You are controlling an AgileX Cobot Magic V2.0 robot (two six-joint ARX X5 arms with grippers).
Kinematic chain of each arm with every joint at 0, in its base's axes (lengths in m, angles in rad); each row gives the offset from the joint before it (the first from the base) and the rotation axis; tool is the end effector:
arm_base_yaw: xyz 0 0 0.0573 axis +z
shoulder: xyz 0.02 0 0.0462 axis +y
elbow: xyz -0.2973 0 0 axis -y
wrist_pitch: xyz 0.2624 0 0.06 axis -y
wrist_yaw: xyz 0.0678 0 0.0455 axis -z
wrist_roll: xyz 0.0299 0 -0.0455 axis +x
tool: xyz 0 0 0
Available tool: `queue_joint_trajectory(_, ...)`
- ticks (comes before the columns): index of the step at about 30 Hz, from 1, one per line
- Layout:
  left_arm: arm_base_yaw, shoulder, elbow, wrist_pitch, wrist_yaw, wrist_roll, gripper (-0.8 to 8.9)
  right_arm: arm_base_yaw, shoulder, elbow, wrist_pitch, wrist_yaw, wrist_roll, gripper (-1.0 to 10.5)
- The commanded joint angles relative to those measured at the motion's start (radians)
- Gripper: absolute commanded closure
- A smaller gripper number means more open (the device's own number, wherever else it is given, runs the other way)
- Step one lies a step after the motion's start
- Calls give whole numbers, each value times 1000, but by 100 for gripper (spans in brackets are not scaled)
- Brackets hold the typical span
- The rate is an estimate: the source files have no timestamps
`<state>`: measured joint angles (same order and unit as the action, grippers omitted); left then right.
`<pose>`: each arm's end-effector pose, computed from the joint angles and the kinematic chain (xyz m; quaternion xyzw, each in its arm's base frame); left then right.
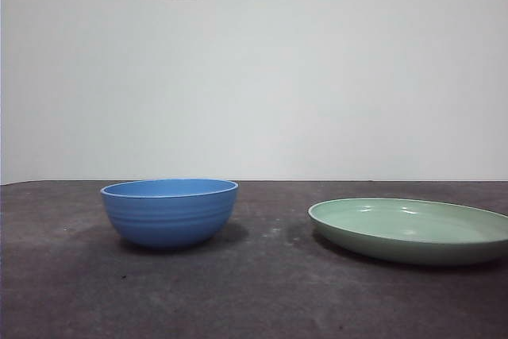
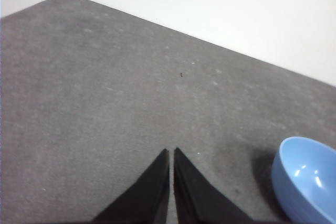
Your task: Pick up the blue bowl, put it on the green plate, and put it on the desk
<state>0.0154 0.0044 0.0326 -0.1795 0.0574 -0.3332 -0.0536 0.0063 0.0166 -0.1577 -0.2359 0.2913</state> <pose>0.0799 -0.0005 0.1575 -0.1680 0.0780 -0.0081 0.9827 0.0806 0.0027 0.1538 0.1546 0.0853 0.0792 0.9811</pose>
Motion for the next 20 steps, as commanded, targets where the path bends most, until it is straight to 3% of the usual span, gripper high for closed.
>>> queue_joint_trajectory(1,1,-1,8,-9,2,-71,799,-2,-3,21,0,-2,42,937)
queue_joint_trajectory(12,1,26,204,-32,32,-105,799,-2,-2,178,-5,6,40,938)
queue_joint_trajectory(20,1,155,418,-130,76,-45,799,-2,80,372,-92,4,-7,938)
